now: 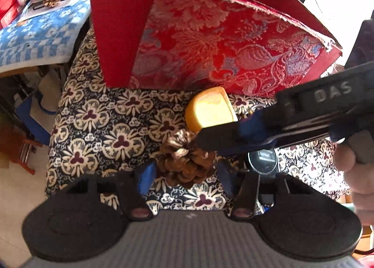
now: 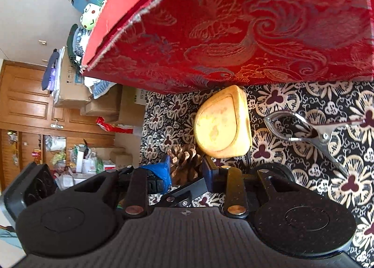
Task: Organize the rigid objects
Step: 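Close the right gripper on the pine cone and lift it, then lower the pine cone into the red box and open the right gripper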
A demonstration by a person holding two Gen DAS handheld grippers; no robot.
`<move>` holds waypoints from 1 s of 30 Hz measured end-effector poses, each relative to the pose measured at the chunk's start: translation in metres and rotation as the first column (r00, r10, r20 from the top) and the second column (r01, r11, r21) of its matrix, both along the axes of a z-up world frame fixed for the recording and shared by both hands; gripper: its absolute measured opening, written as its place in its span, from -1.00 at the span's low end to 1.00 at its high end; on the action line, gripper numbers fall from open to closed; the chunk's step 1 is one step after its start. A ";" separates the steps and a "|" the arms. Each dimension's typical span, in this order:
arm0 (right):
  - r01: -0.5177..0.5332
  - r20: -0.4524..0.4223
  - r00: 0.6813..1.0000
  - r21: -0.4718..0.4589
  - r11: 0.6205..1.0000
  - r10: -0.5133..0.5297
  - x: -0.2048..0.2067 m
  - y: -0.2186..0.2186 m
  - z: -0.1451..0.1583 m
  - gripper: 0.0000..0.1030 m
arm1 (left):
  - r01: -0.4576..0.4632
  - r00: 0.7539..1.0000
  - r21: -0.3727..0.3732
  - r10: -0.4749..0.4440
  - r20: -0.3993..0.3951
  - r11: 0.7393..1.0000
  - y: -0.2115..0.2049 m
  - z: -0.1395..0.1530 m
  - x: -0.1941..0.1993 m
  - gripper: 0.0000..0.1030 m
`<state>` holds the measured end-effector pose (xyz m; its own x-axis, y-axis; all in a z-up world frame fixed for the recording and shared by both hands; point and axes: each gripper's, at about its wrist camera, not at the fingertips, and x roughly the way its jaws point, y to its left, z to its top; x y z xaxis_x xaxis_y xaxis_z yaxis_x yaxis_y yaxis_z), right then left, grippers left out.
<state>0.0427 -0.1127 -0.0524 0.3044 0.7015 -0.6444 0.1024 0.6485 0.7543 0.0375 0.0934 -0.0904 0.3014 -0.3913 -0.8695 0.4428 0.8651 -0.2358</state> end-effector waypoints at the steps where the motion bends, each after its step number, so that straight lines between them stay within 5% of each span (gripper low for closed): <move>1: -0.005 0.009 1.000 -0.001 1.000 0.005 0.000 0.001 0.000 -0.74 | -0.001 1.000 0.001 0.001 -0.005 1.000 0.000 -0.001 0.001 -0.05; 10: -0.037 0.048 0.998 -0.028 0.999 0.038 -0.001 0.006 0.010 -0.78 | 0.005 1.000 0.036 -0.006 0.026 0.999 -0.002 0.002 0.006 -0.07; 18: -0.016 0.166 0.986 -0.021 1.000 0.019 -0.011 -0.003 0.060 -0.78 | 0.049 0.994 0.026 -0.051 0.096 0.998 -0.001 0.045 -0.005 -0.08; 30: 0.097 0.463 0.886 -0.139 0.986 -0.022 0.012 -0.041 0.151 -0.79 | 0.189 0.922 -0.034 -0.165 0.349 0.981 -0.046 0.144 0.024 -0.08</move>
